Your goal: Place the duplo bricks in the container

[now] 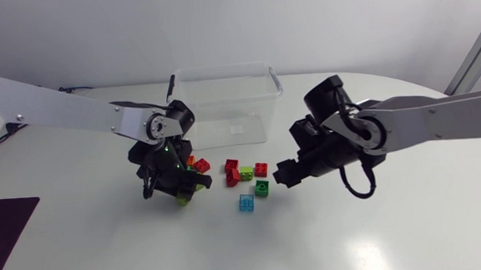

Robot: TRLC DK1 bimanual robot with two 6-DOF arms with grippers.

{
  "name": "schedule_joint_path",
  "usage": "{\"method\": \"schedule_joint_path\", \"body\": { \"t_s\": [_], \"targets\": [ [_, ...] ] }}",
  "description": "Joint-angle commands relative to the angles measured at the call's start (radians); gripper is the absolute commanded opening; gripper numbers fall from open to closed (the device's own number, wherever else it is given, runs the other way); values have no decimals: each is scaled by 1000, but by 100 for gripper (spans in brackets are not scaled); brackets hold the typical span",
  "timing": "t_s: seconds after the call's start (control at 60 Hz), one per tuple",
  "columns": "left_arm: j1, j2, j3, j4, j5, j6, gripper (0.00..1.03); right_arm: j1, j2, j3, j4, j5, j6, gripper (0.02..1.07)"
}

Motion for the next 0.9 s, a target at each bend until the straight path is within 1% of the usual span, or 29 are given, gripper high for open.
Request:
{"method": "schedule_joint_path", "body": {
  "t_s": [0.0,0.117,0.25,0.333,0.467,0.5,0.6,0.7,0.733,0.767,0.817,0.883],
  "targets": [
    [16,-90,-12,-19,2,2,28,13,72,52,-12,6,-3,85],
    [25,-199,5,-34,2,24,28,24,136,101,-30,7,10,88],
    [36,-291,86,-86,0,40,28,50,205,158,-64,7,42,91],
    [45,-329,132,-86,0,53,28,75,239,189,-90,9,59,91],
    [51,-350,221,-80,0,71,28,115,286,233,-113,44,74,91],
    [50,-354,237,-66,0,73,28,121,296,244,-118,58,76,91],
    [48,-360,270,30,0,73,28,127,326,273,-130,81,82,91],
    [39,-320,338,69,0,71,28,134,358,301,-150,107,85,90],
    [41,-304,355,86,0,66,28,138,366,305,-156,115,86,87],
    [41,-281,378,98,0,63,28,142,371,305,-156,127,86,81],
    [41,-254,402,119,0,63,28,145,377,304,-154,135,86,67],
    [41,-214,424,173,0,65,28,145,378,293,-150,135,83,51]
  ]
}}
